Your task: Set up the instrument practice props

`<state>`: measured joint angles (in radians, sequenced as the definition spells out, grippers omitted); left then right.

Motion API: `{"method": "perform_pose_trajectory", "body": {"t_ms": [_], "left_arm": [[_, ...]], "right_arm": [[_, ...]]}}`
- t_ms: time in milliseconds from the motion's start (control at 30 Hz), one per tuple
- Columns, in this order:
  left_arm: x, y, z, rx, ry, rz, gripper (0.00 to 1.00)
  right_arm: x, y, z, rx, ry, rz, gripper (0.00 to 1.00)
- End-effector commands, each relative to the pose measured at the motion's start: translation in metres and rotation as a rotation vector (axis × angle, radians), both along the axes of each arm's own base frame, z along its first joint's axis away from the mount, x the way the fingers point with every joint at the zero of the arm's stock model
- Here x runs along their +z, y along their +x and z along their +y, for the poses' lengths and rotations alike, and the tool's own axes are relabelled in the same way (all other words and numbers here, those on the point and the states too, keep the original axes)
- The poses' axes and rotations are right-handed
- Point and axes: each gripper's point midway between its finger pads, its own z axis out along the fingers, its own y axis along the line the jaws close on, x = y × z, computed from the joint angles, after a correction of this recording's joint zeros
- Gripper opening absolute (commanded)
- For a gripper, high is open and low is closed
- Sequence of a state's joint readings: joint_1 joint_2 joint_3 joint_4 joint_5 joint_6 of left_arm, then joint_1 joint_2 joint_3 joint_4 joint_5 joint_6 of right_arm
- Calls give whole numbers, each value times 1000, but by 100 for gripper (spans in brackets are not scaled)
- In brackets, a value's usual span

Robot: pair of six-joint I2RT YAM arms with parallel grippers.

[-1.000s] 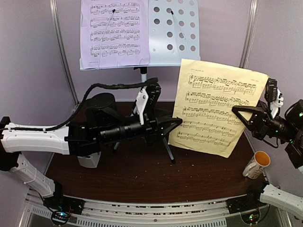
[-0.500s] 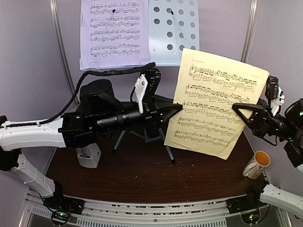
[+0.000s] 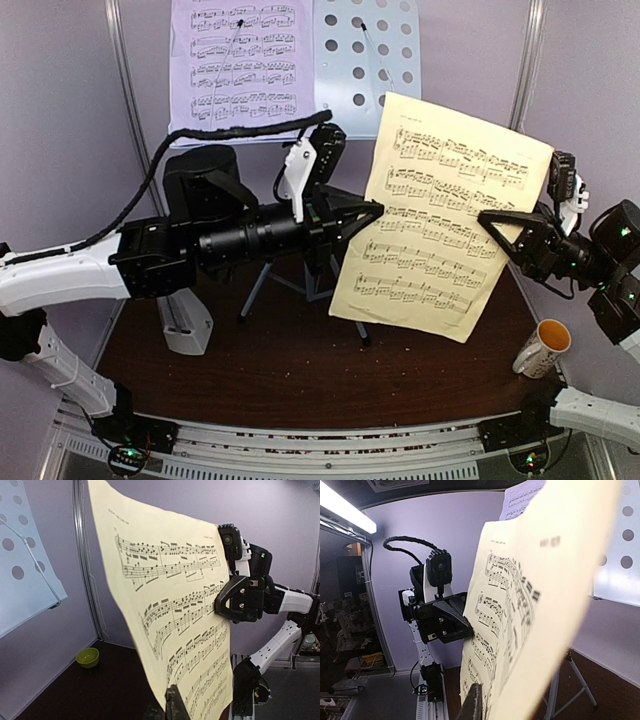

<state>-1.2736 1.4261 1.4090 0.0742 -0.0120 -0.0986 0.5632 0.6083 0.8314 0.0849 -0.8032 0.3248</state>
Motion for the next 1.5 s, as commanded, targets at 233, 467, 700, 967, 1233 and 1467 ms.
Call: {"method": "perform_pose_trajectory", "body": {"t_ms": [233, 467, 700, 967, 1233, 1467], "left_arm": [[52, 5, 29, 85, -61, -32, 0], [96, 8, 63, 157, -114, -85, 0], [145, 23, 103, 209, -192, -68, 0], [183, 37, 145, 263, -318, -3, 0], [203, 51, 181, 371, -406, 56, 0], [204, 56, 196, 435, -413, 69, 0]], "right_arm": [[15, 25, -6, -125, 88, -5, 48], [-25, 65, -18, -335, 75, 58, 77], [-92, 113, -8, -445, 4, 176, 78], [-147, 151, 38, -456, -100, 257, 80], [-187, 175, 98, -424, -188, 269, 80], [-198, 177, 139, -287, -196, 245, 80]]}}
